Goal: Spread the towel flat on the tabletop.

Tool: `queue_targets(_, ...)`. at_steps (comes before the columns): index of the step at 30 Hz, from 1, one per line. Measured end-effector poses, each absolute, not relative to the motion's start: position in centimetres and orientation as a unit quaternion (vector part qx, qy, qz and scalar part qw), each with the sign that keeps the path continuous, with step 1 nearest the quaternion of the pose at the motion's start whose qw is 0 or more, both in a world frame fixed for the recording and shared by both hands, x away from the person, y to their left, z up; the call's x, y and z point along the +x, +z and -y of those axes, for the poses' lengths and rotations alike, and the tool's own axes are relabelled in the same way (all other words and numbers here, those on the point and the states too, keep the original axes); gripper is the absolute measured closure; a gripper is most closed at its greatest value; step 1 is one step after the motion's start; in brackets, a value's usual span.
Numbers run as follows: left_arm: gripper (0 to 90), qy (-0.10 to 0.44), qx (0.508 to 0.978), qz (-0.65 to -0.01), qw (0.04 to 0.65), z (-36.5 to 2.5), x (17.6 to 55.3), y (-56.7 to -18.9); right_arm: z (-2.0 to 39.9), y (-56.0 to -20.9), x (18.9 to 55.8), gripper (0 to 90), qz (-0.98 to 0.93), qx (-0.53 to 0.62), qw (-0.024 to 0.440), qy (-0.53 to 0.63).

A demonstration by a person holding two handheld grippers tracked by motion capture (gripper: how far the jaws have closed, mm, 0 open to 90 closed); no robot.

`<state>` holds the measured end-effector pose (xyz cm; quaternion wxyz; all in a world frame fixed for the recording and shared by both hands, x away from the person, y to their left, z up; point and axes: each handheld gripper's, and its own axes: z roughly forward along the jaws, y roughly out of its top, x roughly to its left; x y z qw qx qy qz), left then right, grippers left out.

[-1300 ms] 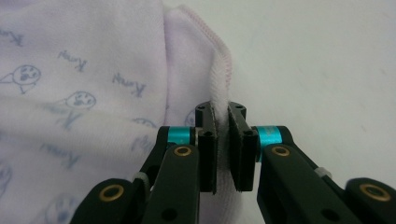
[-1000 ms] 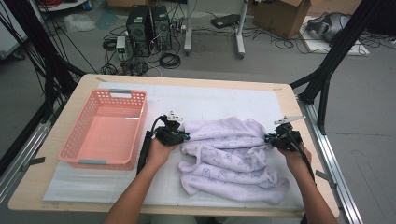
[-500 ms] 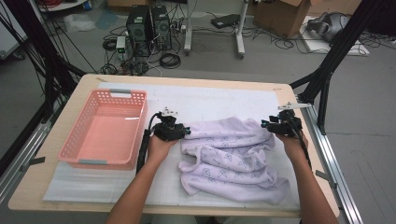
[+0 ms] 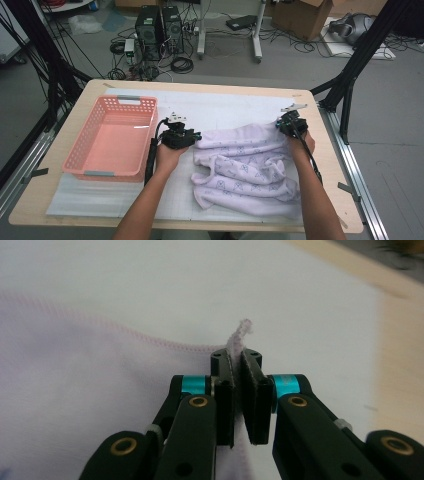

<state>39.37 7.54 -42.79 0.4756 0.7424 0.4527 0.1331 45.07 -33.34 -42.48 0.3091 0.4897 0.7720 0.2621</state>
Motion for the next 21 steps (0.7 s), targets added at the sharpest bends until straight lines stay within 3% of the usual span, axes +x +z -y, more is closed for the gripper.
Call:
queue_targets(6, 64.9, 0.142, 0.752, -0.448, 0.463, -6.2, 39.7, -42.4, 35.7, -41.7, 43.9, 63.5, -0.727, 0.538, 0.313, 0.288)
queue_targets(10, 64.8, 0.132, 0.753, -0.469, 0.442, -6.1, 40.4, -43.5, 36.2, -41.0, 43.0, 62.1, -0.728, 0.528, 0.291, 0.327)
queue_targets(15, 54.5, 0.120, 0.760, -0.473, 0.429, -4.9, 41.1, -44.4, 36.0, -40.8, 42.2, 61.6, -0.738, 0.511, 0.274, 0.345)
queue_targets(17, 54.4, 0.122, 0.765, -0.469, 0.423, -4.2, 41.3, -44.8, 35.7, -41.0, 42.1, 60.4, -0.744, 0.505, 0.266, 0.347)
queue_targets(18, 56.7, 0.132, 0.765, -0.467, 0.424, -4.0, 41.3, -44.8, 35.6, -41.0, 42.0, 60.2, -0.748, 0.502, 0.262, 0.347)
queue_targets(21, 84.2, 0.154, 0.763, -0.467, 0.421, -4.2, 41.6, -45.0, 35.3, -41.1, 41.9, 58.0, -0.754, 0.494, 0.252, 0.352)
